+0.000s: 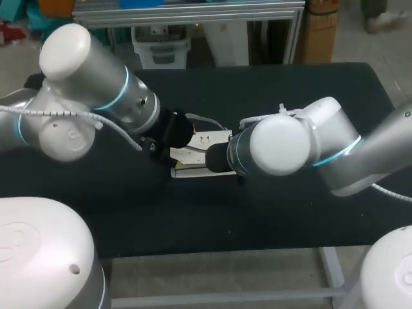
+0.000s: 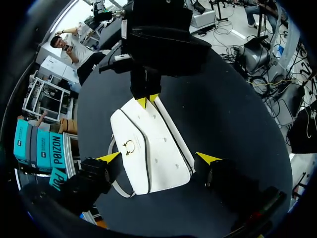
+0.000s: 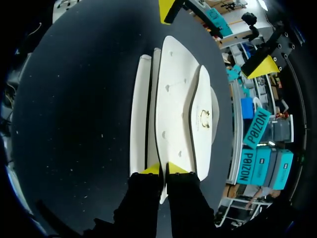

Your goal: Pick up the bag, open it, inspect its contents, close it, and place it on the opposite side

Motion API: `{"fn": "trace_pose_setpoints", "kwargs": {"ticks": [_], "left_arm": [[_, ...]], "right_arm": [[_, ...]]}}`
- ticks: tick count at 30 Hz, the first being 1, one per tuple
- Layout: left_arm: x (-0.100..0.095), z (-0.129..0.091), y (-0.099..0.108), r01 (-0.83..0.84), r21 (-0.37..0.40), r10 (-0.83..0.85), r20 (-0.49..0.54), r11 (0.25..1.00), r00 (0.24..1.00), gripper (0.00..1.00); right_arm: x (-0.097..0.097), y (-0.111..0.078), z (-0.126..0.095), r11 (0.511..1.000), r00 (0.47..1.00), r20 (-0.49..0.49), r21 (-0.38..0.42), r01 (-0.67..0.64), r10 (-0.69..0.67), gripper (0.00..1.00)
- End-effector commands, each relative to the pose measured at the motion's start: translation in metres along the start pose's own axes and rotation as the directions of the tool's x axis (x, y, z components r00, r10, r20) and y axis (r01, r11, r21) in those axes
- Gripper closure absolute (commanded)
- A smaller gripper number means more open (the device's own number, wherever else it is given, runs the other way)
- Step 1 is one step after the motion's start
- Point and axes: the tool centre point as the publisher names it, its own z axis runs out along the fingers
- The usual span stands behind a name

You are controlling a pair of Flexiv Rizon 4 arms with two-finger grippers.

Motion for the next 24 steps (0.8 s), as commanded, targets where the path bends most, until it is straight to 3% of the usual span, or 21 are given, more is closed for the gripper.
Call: {"fn": "trace_pose_setpoints", "kwargs": {"ticks": [1,6,8,15,24], "left_arm": [[0.005,0.012,0.001,-0.021,0.012,0.018,0.174,1.000,0.985,0.02],[-0.003,0.019,0.008,-0.022,0.015,0.018,0.192,1.000,0.981,0.01],[-0.005,0.022,0.010,-0.015,0.017,0.012,0.190,1.000,0.982,0.20],[-0.012,0.031,0.018,0.000,0.037,-0.007,0.182,0.999,0.983,0.34],[-0.013,0.045,0.024,-0.016,0.054,0.005,0.205,0.998,0.979,0.31]], "right_arm": [[0.001,0.000,0.001,1.000,1.000,0.003,-0.002,0.000,0.000,1.00],[0.001,0.000,0.001,1.000,1.000,0.003,-0.002,0.000,0.000,1.00],[0.001,0.000,0.001,1.000,1.000,0.003,-0.002,0.000,0.000,1.00],[0.001,0.000,0.001,1.000,1.000,0.003,-0.002,0.000,0.000,1.00],[0.001,0.000,0.001,1.000,1.000,0.003,-0.002,0.000,0.000,1.00]]}}
